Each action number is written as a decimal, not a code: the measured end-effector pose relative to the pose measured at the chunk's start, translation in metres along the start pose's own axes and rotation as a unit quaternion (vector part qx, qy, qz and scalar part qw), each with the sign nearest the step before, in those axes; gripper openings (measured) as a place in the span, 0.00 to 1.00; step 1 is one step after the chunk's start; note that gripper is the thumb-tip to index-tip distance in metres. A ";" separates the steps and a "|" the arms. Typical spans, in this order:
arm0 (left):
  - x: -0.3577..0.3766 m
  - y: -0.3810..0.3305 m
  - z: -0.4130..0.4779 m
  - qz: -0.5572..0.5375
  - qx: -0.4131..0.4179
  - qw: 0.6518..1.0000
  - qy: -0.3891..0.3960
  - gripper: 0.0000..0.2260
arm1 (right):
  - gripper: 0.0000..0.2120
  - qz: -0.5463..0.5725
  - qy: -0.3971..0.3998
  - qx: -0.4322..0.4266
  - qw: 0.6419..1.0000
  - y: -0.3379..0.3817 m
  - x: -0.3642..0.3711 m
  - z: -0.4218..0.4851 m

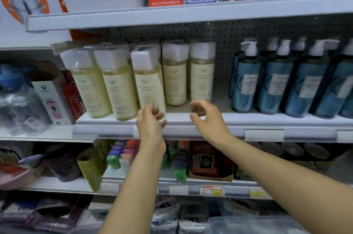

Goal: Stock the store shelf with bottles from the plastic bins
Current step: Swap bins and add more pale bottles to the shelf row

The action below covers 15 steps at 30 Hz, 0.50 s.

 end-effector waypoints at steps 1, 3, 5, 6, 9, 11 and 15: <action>0.006 0.007 -0.011 0.002 -0.012 1.000 0.016 0.06 | 0.10 0.012 -0.002 0.006 1.000 -0.010 -0.008 -0.004; 0.017 0.021 -0.034 0.010 -0.038 0.998 0.056 0.06 | 0.08 0.044 0.013 0.031 0.998 -0.030 -0.022 -0.013; 0.028 0.036 -0.057 0.028 -0.064 0.993 0.096 0.06 | 0.08 0.057 0.033 0.052 0.996 -0.051 -0.035 -0.023; 0.031 0.045 -0.068 0.038 -0.076 0.990 0.112 0.06 | 0.08 0.054 0.044 0.064 0.996 -0.062 -0.040 -0.027; 0.038 0.078 -0.097 0.066 -0.116 0.982 0.135 0.08 | 0.05 0.049 0.079 0.109 0.990 -0.097 -0.056 -0.041; 0.041 0.106 -0.115 0.082 -0.153 0.976 0.132 0.08 | 0.04 0.036 0.097 0.159 0.982 -0.128 -0.069 -0.053; 0.042 0.178 -0.155 0.093 -0.248 0.957 0.117 0.08 | 0.03 0.030 0.154 0.281 0.947 -0.212 -0.088 -0.086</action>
Point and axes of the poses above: each hand's wrist, its own z-axis towards the middle knuckle, its own x-axis out of the palm, y = z × x, the point moved 5 cm from there along z, towards the middle knuckle, and after that the axes turned 11 degrees about x, right-handed, at the moved point
